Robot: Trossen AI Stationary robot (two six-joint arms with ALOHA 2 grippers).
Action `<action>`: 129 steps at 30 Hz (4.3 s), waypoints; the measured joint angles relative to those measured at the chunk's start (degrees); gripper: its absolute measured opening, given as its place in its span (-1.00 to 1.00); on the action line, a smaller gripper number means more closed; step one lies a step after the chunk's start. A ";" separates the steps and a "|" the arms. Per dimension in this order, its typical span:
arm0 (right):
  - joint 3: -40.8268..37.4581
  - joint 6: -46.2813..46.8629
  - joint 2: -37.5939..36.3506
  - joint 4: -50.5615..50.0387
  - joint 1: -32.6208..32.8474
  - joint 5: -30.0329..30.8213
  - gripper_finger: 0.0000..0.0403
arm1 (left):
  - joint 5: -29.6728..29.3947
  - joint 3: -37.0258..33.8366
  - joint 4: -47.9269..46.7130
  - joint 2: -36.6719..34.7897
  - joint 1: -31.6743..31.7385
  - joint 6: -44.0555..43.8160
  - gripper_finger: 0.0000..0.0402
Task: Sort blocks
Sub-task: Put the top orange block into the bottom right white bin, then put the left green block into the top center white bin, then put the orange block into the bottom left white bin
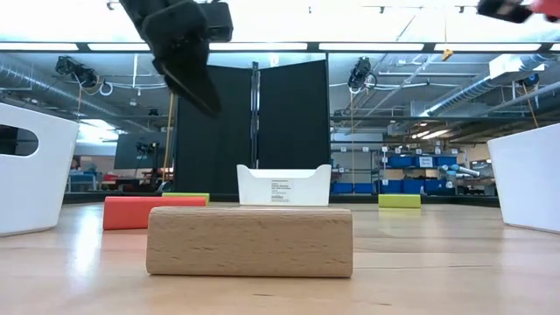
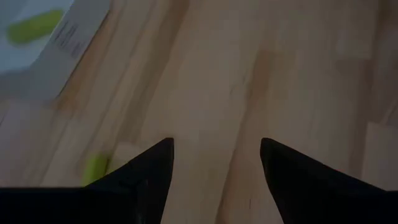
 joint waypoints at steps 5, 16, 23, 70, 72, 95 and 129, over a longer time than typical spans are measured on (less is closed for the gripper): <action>-0.02 9.54 4.34 -0.22 5.80 0.37 -0.65 | 1.02 0.00 1.72 2.32 0.32 2.62 0.23; -0.04 20.14 13.33 -6.33 9.37 0.14 -0.12 | 1.14 0.00 1.98 3.01 0.38 2.60 0.23; -0.07 19.82 11.43 -5.96 9.39 3.75 0.50 | -0.93 0.01 -1.82 3.01 2.86 2.59 0.23; -0.04 10.40 1.68 5.51 8.88 26.33 0.30 | 6.34 2.36 -10.91 19.74 27.33 23.78 -0.69; -0.04 10.02 1.68 5.53 8.66 26.33 0.29 | 6.35 4.24 -10.71 17.90 26.86 23.79 -0.69; -0.02 7.56 1.70 9.64 6.72 26.33 0.25 | 8.73 26.72 3.43 27.53 35.59 25.04 -0.35; -0.02 -19.20 18.03 40.75 -6.87 18.31 0.25 | -13.97 18.39 -16.68 -25.14 -5.31 1.10 0.13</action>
